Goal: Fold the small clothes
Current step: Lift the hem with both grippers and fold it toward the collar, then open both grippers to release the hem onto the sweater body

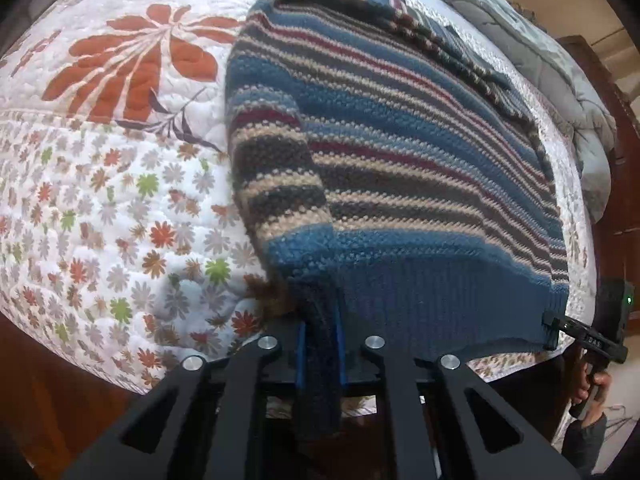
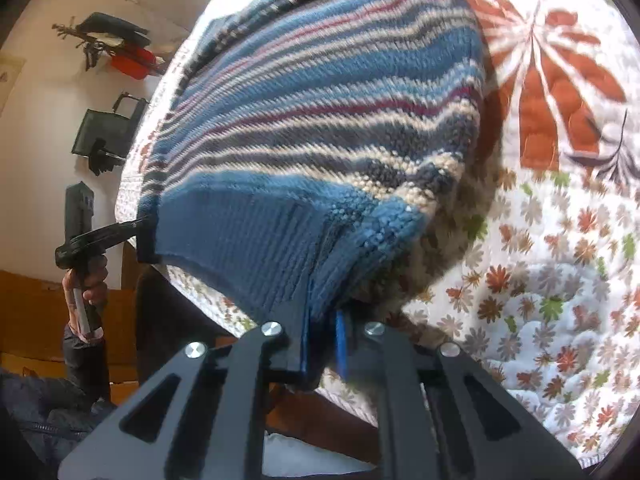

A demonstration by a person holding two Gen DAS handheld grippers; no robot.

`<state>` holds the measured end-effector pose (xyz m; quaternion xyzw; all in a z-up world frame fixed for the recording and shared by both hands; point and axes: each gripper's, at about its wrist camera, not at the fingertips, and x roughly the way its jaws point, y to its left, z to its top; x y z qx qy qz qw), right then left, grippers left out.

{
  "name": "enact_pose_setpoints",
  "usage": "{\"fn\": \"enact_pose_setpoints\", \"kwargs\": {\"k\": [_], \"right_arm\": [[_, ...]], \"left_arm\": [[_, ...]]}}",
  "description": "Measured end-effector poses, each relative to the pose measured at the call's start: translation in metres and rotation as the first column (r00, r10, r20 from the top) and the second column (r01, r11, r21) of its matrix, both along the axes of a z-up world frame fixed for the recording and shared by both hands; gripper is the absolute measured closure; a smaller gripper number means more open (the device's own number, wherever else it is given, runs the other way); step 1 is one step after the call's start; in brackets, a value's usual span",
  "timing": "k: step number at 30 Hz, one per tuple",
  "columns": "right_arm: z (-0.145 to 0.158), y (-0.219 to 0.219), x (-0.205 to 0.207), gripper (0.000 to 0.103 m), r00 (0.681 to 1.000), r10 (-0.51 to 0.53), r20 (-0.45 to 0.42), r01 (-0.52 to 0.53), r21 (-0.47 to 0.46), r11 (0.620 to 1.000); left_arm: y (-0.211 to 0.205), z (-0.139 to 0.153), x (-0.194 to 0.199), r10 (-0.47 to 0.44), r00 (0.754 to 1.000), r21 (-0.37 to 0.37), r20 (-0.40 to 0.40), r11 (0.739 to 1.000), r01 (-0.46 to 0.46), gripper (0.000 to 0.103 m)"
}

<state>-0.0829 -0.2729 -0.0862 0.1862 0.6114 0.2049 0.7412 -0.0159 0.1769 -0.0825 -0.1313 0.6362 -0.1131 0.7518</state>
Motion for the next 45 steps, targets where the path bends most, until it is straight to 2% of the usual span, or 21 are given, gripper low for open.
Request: {"fn": "enact_pose_setpoints", "kwargs": {"k": [7, 12, 20, 24, 28, 32, 34, 37, 38, 39, 40, 41, 42, 45], "right_arm": [[0.039, -0.008, 0.009, 0.095, 0.994, -0.007, 0.114, 0.001, 0.054, 0.999], [0.055, -0.014, 0.027, 0.095, 0.985, -0.034, 0.169, 0.022, 0.072, 0.997], [0.068, -0.039, 0.087, 0.095, 0.966, -0.132, 0.223, 0.108, 0.117, 0.987], [0.062, -0.043, 0.123, 0.095, 0.967, -0.156, 0.201, 0.135, 0.110, 0.985], [0.037, -0.048, 0.168, 0.093, 0.972, -0.196, 0.130, 0.182, 0.111, 0.977], [0.013, -0.058, 0.197, 0.077, 0.968, -0.241, 0.065, 0.235, 0.080, 0.969], [0.006, -0.062, 0.204, 0.076, 0.969, -0.243, 0.044, 0.239, 0.089, 0.967], [0.007, -0.065, 0.204, 0.071, 0.974, -0.220, 0.043, 0.216, 0.091, 0.972], [0.009, -0.068, 0.203, 0.057, 0.974, -0.220, 0.046, 0.215, 0.094, 0.972], [0.012, -0.071, 0.202, 0.037, 0.972, -0.227, 0.054, 0.222, 0.087, 0.971], [0.019, -0.077, 0.200, 0.031, 0.967, -0.243, 0.079, 0.238, 0.061, 0.969], [0.025, -0.082, 0.200, 0.030, 0.963, -0.252, 0.098, 0.250, 0.036, 0.968], [0.031, -0.088, 0.200, 0.030, 0.959, -0.261, 0.115, 0.262, 0.007, 0.965], [0.044, -0.093, 0.200, 0.030, 0.959, -0.246, 0.143, 0.249, -0.002, 0.968]], "left_arm": [[0.005, 0.048, 0.004, 0.006, 0.994, -0.078, 0.109, 0.997, 0.002, 0.092], [0.007, 0.065, 0.020, 0.015, 0.989, -0.105, 0.145, 0.995, 0.001, 0.092], [0.005, 0.062, 0.069, 0.071, 0.983, -0.135, 0.166, 0.990, -0.049, 0.092], [0.001, 0.055, 0.097, 0.086, 0.984, -0.129, 0.159, 0.990, -0.066, 0.092], [-0.005, 0.036, 0.135, 0.099, 0.986, -0.106, 0.134, 0.991, -0.085, 0.090], [-0.001, 0.012, 0.169, 0.123, 0.990, -0.109, 0.063, 0.987, -0.116, 0.081], [0.004, 0.008, 0.176, 0.135, 0.990, -0.133, 0.037, 0.983, -0.129, 0.080], [0.004, 0.014, 0.177, 0.089, 0.994, -0.129, 0.058, 0.988, -0.080, 0.079], [0.005, 0.017, 0.176, 0.082, 0.994, -0.129, 0.067, 0.989, -0.073, 0.075], [0.008, 0.020, 0.176, 0.089, 0.993, -0.122, 0.075, 0.989, -0.079, 0.071], [0.014, 0.026, 0.177, 0.109, 0.988, -0.077, 0.106, 0.992, -0.101, 0.055], [0.020, 0.033, 0.177, 0.127, 0.981, -0.023, 0.147, 0.992, -0.125, 0.045], [0.026, 0.041, 0.178, 0.139, 0.973, 0.016, 0.184, 0.989, -0.144, 0.045], [0.035, 0.051, 0.181, 0.150, 0.967, 0.015, 0.207, 0.988, -0.157, 0.045]]}}
